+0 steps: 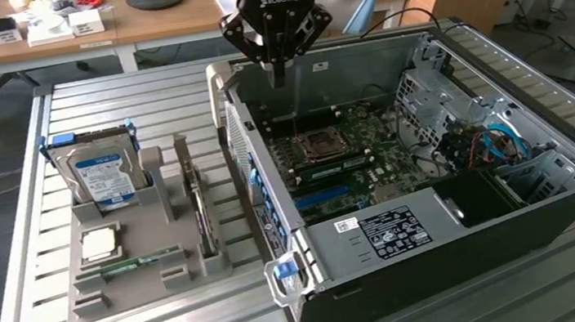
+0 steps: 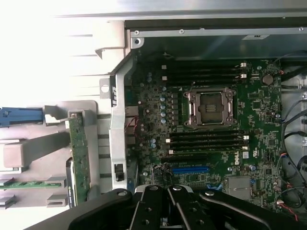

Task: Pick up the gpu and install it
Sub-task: 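Reach for the gpu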

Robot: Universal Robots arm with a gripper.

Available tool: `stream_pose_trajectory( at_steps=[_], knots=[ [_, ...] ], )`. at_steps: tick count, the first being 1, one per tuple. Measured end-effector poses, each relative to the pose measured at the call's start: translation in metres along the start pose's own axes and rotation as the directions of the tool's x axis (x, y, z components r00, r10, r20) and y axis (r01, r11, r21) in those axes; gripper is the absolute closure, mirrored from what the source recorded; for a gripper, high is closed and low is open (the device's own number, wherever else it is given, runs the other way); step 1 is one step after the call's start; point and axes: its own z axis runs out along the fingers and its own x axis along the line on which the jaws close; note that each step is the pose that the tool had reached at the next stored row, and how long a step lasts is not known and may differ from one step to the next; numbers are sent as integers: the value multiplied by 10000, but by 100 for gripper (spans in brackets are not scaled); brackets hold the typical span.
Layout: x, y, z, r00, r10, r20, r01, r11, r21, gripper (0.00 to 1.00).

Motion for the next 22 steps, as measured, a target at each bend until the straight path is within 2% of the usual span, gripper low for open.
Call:
stream_pose_trajectory(
  at_steps=[22],
  knots=[
    [227,-17,-6,10000,0,0,0,10000,0,89]
  ],
)
